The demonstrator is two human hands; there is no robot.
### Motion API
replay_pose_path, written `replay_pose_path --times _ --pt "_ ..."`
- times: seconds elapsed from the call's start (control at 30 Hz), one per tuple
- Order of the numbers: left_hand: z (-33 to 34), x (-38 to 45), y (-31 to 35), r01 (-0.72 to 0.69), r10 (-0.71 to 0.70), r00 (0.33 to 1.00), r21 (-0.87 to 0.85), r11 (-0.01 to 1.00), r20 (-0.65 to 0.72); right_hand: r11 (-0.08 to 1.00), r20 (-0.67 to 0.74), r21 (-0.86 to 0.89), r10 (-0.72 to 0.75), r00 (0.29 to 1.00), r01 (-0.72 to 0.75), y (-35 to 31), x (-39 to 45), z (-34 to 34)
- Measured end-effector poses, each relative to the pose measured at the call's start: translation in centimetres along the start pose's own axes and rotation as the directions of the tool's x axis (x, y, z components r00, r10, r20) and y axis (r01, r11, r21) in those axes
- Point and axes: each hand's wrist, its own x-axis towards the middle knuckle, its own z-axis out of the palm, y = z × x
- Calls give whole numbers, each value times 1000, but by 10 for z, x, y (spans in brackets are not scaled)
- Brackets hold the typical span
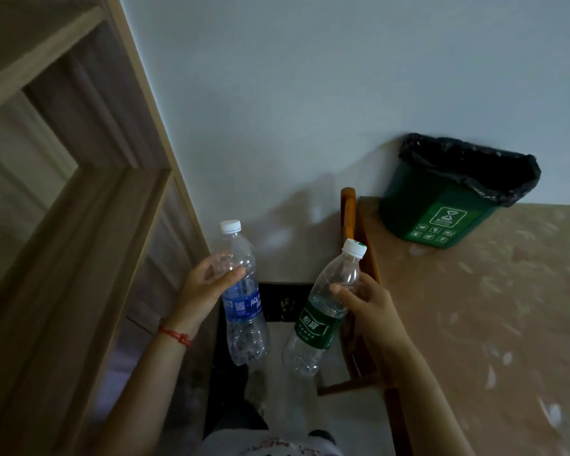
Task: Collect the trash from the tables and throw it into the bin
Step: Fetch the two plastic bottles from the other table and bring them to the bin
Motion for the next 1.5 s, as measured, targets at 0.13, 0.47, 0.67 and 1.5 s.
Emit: replay_pose_path --times 0.13,0.47,0.67,1.5 --pt "-7 50 17 -26 25 999 10 1000 30 999 -29 2 -34 999 34 -17 40 9" --pt "-6 121 42 -53 56 993 -27 998 104 995 -53 -19 -98 994 97 -47 100 9" --pt "15 157 58 -65 68 992 -30 997 104 991 -63 20 -128 990 129 -68 120 -16" --pt "243 233 92 -42 5 807 49 998 591 992 -582 -67 -126 803 107 -83 88 -171"
